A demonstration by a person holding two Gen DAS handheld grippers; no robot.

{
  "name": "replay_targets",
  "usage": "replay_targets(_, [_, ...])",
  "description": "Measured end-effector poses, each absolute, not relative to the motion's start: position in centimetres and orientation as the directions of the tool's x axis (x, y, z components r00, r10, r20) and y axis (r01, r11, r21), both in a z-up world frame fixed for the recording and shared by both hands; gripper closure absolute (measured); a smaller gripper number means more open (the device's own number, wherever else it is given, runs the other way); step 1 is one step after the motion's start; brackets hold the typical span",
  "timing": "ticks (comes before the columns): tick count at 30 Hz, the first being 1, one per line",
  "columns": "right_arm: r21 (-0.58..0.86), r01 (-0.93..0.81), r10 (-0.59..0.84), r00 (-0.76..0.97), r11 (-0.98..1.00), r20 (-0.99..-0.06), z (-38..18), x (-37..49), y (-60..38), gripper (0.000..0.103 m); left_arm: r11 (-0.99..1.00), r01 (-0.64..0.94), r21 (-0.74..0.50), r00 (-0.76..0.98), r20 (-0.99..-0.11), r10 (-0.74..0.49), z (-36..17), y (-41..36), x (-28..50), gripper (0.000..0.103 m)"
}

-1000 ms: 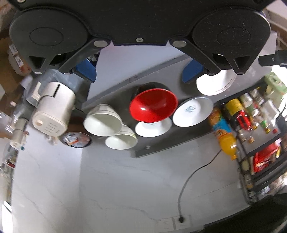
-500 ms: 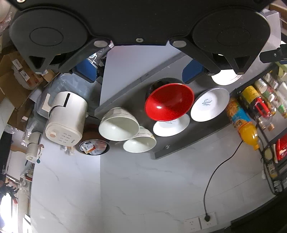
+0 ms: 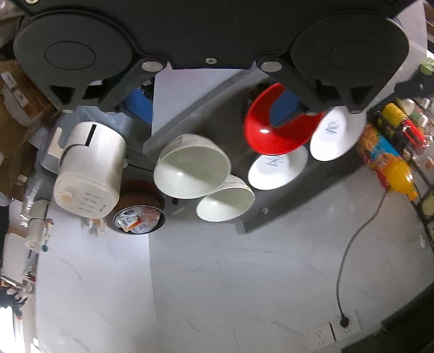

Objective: Organize plates and bowls
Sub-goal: 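Reach both grippers to the large white bowl rim and close them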

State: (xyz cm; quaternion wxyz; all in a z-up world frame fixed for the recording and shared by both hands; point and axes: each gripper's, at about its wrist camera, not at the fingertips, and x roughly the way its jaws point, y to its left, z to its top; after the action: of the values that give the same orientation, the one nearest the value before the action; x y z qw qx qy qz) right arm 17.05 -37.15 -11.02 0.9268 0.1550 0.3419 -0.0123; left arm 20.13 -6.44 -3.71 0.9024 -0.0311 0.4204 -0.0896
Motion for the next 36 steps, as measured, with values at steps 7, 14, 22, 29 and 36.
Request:
replay_targets(7, [0.278,0.068,0.139,0.738,0.958,-0.661,-12.9,23.7,-40.6,0.024,0.985,0.104,-0.14,0.626,-0.76,-0.174,-5.2,-12.1,25.8,0.007])
replay_targets(14, [0.304,0.015,0.205,0.708,0.952,-0.676,-14.7,28.6,-43.0,0.032,0.986,0.074,-0.151,0.612,-0.773,-0.165,-6.2,-16.5,30.2,0.016])
replay_targets(22, [0.332,-0.009,0.251,0.673,0.943,-0.696,-16.8,33.2,-45.5,0.039,0.986,0.063,-0.153,0.577,-0.801,-0.161,-7.7,-20.7,34.5,0.025])
replay_targets(29, [0.337,-0.021,0.274,0.633,0.941,-0.724,-18.9,35.8,-46.4,0.05,0.985,0.07,-0.16,0.535,-0.827,-0.173,-10.0,-23.3,37.5,0.039])
replay_targets(36, [0.343,-0.027,0.291,0.593,0.939,-0.751,-20.5,37.7,-46.6,0.063,0.982,0.077,-0.175,0.476,-0.859,-0.19,-12.7,-25.6,40.1,0.055])
